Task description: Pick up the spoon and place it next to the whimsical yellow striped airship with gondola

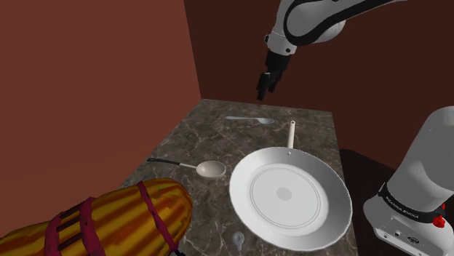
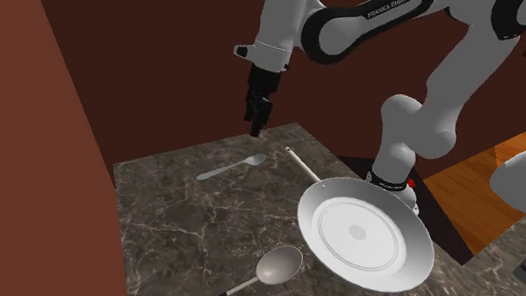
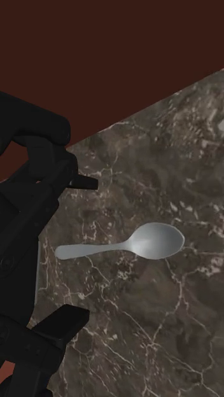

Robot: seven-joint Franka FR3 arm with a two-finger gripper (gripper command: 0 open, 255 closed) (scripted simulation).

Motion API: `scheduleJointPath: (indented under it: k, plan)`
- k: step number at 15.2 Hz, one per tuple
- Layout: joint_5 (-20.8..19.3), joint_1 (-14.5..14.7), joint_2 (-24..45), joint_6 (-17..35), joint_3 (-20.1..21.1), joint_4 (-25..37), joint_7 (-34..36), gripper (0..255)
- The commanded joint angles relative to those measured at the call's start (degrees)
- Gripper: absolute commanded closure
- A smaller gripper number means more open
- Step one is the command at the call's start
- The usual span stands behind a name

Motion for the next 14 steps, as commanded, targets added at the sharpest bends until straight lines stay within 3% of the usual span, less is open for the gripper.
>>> scheduleJointPath:
  k: [1, 5, 14]
  plan:
    - [1.0, 1.04, 3.91, 2.75, 0.42, 1.19, -0.9, 0]
    - [3.07, 2.83, 11.72, 7.65, 1.19, 3.94, -3.18, 0]
    - [4.44, 3.51, 16.87, 13.7, 1.73, 3.04, -4.16, 0]
